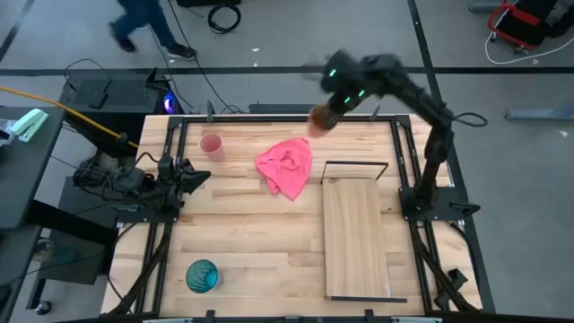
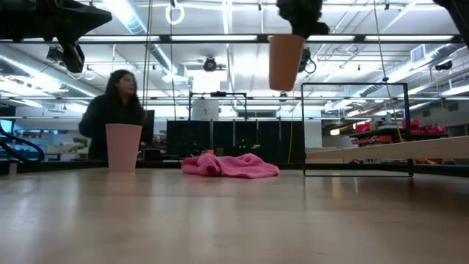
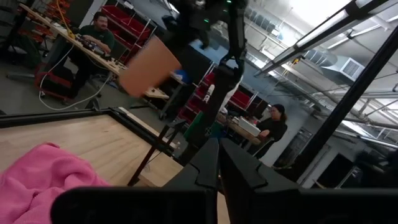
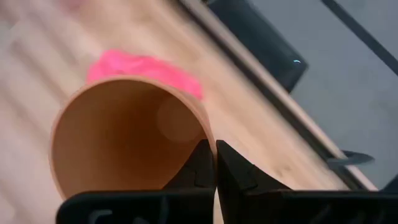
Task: Stack small to large cups/mugs on shelf
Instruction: Move the orange cup to the top right of the table, then put the pink cup on the shelf
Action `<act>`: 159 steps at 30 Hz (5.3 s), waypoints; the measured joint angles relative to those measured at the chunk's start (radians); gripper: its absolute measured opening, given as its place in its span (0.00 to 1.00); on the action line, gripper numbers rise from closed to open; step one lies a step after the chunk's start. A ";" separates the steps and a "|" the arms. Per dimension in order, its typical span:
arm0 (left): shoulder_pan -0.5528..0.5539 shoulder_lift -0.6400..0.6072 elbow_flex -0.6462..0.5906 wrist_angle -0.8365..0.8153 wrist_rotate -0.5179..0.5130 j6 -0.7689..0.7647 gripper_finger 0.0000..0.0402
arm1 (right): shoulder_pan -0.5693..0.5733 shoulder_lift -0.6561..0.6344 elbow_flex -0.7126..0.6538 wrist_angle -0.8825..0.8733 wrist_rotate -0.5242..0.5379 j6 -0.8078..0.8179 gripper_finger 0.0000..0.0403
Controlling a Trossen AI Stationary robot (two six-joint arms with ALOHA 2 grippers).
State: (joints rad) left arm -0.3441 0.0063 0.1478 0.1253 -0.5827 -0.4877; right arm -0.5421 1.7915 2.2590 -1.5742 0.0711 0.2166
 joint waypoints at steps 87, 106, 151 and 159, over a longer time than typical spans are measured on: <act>0.006 0.397 0.800 -1.032 -0.543 -0.135 0.14 | -0.096 -0.829 -1.127 1.030 -0.552 0.175 0.28; 0.485 0.855 1.273 -1.582 -0.161 -0.260 0.14 | 0.094 -0.709 -1.127 1.206 -0.549 0.208 0.28; 1.410 1.584 1.284 -1.468 0.591 0.339 0.38 | 0.238 -0.707 -1.128 1.206 -0.513 0.248 0.28; 1.394 1.584 1.226 -1.414 0.583 0.316 0.41 | 0.238 -0.707 -1.128 1.206 -0.513 0.233 0.28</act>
State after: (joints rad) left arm 1.0500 1.5902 1.3738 -1.2884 0.0007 -0.1718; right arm -0.3042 1.0843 1.1313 -0.3687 -0.4416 0.4497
